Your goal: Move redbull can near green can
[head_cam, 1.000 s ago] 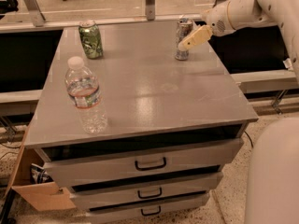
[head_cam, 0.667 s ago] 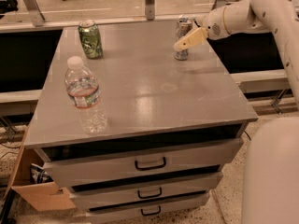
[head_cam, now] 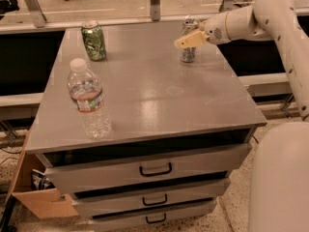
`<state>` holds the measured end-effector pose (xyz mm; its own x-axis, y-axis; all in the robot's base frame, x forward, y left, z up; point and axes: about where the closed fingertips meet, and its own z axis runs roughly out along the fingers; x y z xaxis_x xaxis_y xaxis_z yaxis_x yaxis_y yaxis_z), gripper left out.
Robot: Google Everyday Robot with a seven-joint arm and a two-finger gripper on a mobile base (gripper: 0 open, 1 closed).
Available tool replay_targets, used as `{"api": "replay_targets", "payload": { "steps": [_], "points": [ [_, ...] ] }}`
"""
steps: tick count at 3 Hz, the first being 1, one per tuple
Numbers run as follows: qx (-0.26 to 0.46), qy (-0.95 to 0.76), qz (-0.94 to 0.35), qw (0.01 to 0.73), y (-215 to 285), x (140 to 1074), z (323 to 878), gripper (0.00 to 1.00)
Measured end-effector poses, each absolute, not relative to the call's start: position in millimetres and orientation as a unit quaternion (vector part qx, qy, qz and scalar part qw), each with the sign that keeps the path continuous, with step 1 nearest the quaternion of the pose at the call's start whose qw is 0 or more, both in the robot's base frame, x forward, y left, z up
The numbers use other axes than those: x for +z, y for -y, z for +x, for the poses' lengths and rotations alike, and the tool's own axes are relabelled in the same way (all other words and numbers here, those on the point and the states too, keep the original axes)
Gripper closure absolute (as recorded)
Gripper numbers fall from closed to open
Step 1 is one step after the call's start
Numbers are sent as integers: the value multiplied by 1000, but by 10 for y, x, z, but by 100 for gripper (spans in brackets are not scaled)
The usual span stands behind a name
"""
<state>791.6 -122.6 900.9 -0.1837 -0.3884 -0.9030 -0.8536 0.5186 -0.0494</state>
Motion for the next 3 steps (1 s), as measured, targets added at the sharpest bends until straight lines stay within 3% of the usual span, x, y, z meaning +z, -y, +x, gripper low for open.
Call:
{"api": "replay_targets", "payload": {
  "steps": [2,3],
  "points": [
    [243,-697,-431,518,1269,9353,7876,88],
    [245,-698,-432,515,1233,9315,7887,100]
  ]
}}
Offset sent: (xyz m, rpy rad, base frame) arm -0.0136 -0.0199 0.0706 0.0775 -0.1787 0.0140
